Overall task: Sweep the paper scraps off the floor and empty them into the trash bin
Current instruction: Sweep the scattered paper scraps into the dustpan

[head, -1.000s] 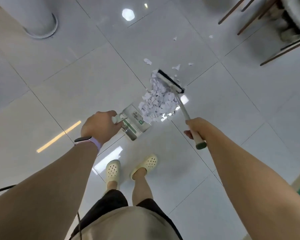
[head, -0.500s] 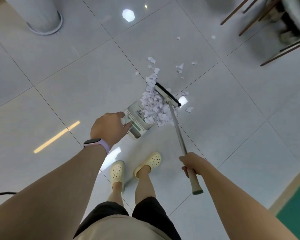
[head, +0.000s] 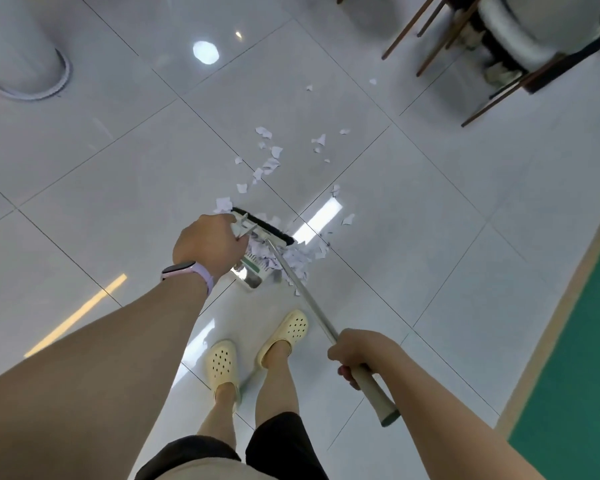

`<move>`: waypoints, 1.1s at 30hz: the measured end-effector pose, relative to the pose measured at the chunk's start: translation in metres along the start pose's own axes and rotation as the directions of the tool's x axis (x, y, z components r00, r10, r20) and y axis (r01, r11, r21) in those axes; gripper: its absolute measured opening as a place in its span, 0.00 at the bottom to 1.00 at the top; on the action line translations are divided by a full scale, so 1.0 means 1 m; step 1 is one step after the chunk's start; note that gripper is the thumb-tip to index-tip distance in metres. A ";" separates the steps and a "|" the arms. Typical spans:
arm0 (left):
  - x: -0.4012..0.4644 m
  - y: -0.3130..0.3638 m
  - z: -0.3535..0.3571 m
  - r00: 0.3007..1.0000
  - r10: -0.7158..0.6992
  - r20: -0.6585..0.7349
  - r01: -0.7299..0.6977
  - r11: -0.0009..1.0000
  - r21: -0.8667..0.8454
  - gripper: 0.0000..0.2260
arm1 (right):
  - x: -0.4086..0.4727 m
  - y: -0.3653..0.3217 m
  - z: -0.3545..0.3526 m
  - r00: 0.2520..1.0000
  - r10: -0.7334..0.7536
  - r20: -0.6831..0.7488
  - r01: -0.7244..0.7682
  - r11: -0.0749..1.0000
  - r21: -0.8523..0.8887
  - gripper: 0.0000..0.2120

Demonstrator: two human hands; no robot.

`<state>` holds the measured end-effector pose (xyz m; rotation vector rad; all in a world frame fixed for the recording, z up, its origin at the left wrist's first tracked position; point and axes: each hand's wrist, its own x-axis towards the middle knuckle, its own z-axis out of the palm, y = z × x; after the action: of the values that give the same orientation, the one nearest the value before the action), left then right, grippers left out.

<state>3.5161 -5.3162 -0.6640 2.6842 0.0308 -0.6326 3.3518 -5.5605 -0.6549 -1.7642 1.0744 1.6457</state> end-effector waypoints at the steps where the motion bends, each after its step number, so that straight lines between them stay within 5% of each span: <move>1: -0.002 0.000 0.000 1.000 0.008 -0.003 -0.008 1.000 0.002 0.16 | -0.008 0.002 0.000 1.000 -0.008 0.019 0.008 1.000 0.023 0.16; 13: -0.003 -0.011 -0.005 0.997 0.057 0.055 -0.055 0.998 -0.028 0.19 | -0.079 0.077 -0.004 0.993 -0.098 -0.064 0.114 0.941 0.318 0.12; 23: -0.023 -0.017 -0.001 0.937 0.251 0.244 -0.261 0.965 0.011 0.15 | -0.038 0.097 -0.004 0.985 -0.032 -0.172 0.139 0.740 0.658 0.05; 28: -0.020 0.002 -0.001 0.864 0.383 0.326 -0.451 0.877 0.164 0.16 | -0.002 0.067 0.012 0.993 -0.045 -0.108 0.100 0.804 0.586 0.08; 33: -0.005 0.023 0.002 0.863 0.411 0.293 -0.472 0.863 0.179 0.17 | -0.001 0.053 0.062 0.995 -0.071 0.076 0.026 0.880 0.475 0.05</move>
<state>3.5128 -5.3376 -0.6556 2.6703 -0.7643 -0.8508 3.2722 -5.5407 -0.6547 -1.3685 1.2510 1.2762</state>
